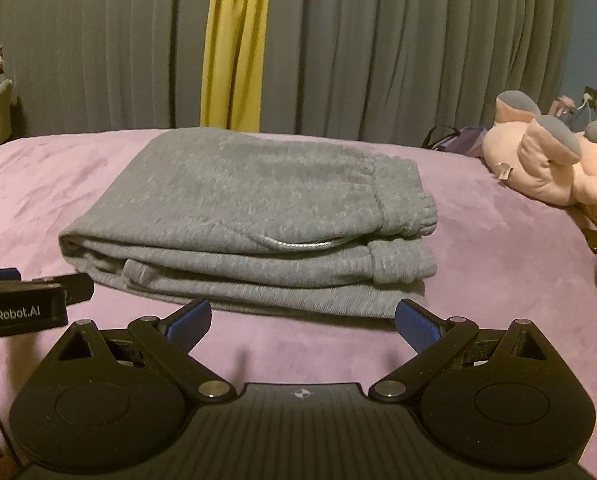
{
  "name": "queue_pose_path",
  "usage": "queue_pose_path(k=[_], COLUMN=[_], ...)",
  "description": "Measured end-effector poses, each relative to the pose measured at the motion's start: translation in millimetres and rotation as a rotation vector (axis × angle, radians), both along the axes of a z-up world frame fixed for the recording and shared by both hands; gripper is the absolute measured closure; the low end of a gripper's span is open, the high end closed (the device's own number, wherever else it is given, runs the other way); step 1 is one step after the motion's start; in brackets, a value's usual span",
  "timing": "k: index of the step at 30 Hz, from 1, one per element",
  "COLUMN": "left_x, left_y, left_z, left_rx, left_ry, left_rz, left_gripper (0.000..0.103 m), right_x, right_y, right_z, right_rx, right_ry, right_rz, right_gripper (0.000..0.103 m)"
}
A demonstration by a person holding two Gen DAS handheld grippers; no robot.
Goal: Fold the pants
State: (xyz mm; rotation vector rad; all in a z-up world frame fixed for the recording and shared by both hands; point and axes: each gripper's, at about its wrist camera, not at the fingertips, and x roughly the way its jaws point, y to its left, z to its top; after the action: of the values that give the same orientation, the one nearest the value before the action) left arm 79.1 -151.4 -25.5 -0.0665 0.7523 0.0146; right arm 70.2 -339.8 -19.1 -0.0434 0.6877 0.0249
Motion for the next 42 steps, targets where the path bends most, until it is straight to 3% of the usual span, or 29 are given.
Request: queue_pose_path(k=[18, 42], left_x=[4.9, 1.8], left_y=[-11.5, -8.4], left_z=[-11.5, -10.2], left_rx=[0.013, 0.004], left_ry=[0.052, 0.049], left_rz=[-0.062, -0.064], left_gripper=[0.009, 0.008], right_x=[3.1, -1.9], right_y=[-10.6, -8.4], right_z=[-10.4, -7.9], right_rx=[0.022, -0.008], right_ry=[0.007, -0.005], right_rz=[-0.007, 0.003], right_gripper=[0.004, 0.004])
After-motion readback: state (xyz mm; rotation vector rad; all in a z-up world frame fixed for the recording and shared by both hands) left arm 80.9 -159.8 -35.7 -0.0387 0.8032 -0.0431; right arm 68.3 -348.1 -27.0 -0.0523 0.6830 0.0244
